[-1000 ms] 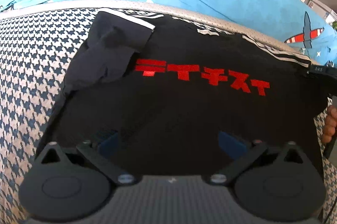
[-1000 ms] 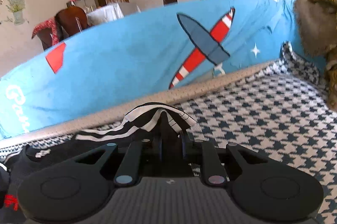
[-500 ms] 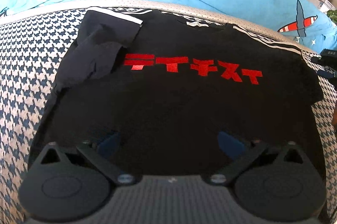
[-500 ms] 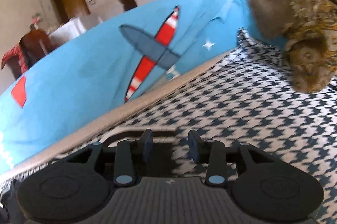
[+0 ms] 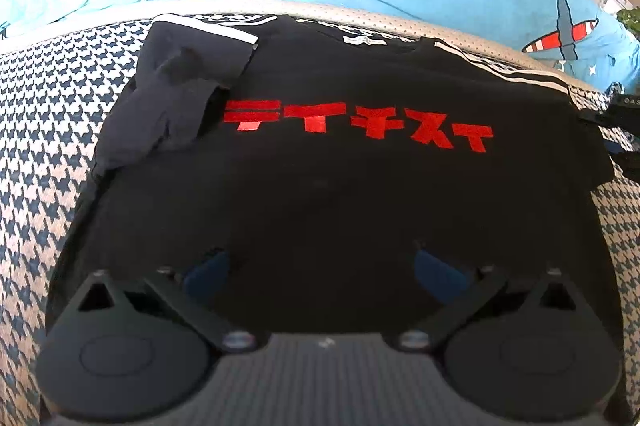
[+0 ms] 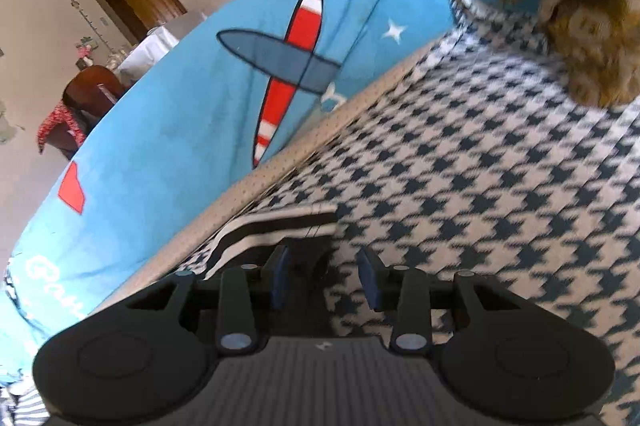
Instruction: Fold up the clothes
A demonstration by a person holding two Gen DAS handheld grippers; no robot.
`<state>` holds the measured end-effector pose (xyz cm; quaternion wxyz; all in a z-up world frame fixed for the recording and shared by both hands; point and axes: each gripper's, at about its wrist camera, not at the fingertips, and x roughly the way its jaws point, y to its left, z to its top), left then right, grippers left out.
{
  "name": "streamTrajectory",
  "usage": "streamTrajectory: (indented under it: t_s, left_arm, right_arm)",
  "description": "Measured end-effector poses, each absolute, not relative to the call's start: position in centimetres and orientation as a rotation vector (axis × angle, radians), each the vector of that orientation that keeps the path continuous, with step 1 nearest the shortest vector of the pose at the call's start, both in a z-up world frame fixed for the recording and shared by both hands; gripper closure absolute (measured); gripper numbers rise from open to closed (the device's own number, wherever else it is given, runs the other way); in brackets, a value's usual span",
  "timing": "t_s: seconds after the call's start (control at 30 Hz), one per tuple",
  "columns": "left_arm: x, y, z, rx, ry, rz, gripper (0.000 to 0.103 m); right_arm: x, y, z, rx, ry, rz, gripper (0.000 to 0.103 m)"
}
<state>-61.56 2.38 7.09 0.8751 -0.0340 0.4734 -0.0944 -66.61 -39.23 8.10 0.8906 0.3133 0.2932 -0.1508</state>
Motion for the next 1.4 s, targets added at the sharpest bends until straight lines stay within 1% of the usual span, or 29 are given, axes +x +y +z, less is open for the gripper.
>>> streamTrajectory:
  t_s: [0.13, 0.17, 0.2, 0.27, 0.37, 0.47, 0.57, 0.67, 0.9, 1.1, 1.17, 1.27, 1.4]
  left_arm:
    - [-61.5, 2.3, 7.0, -0.067, 0.991, -0.196, 0.000]
    - [-61.5, 2.3, 7.0, -0.065, 0.991, -0.196, 0.000]
    - [-61.5, 2.3, 7.0, -0.063, 0.991, -0.195, 0.000]
    - [-61.5, 2.3, 7.1, -0.063, 0.991, -0.195, 0.000]
    - [-61.5, 2.2, 7.1, -0.064, 0.992, -0.195, 0.000]
    - [-61.5, 2.1, 7.0, -0.053, 0.993, -0.196, 0.000]
    - [-61.7, 1.9, 7.0, -0.040, 0.993, -0.204, 0.000]
    - [-61.6, 1.8, 6.9, -0.031, 0.995, -0.206, 0.000]
    - [-61.7, 1.6, 7.0, -0.027, 0.995, -0.213, 0.000]
    - [-61.8, 1.7, 7.1, -0.022, 0.988, -0.215, 0.000]
    - [-61.7, 1.9, 7.1, -0.029, 0.984, -0.213, 0.000]
    - [-61.6, 2.2, 7.1, -0.038, 0.982, -0.202, 0.000]
    - [-61.4, 2.3, 7.1, -0.048, 0.986, -0.197, 0.000]
  right_arm:
    - [-66.0, -38.2, 7.7, 0.621, 0.614, -0.296, 0.065]
    - [-65.9, -38.0, 7.5, 0.614, 0.615, -0.292, 0.073]
    - [-65.8, -37.8, 7.4, 0.607, 0.619, -0.286, 0.085]
    - [-65.7, -37.5, 7.3, 0.600, 0.619, -0.287, 0.089]
    - [-66.3, -36.8, 8.6, 0.536, 0.565, -0.346, 0.092]
    - [-66.8, -35.5, 10.5, 0.419, 0.527, -0.401, 0.092]
    - [-66.6, -34.4, 10.9, 0.259, 0.547, -0.501, 0.093]
    - [-66.3, -36.1, 9.8, 0.328, 0.607, -0.521, 0.093]
    - [-67.4, -37.9, 10.2, 0.500, 0.560, -0.399, 0.092]
    - [-66.4, -36.1, 11.1, 0.486, 0.508, -0.221, 0.091]
    - [-65.7, -35.2, 10.9, 0.478, 0.513, -0.169, 0.090]
    - [-64.8, -33.9, 10.3, 0.463, 0.526, -0.115, 0.085]
    - [-63.5, -32.3, 9.6, 0.428, 0.551, -0.055, 0.084]
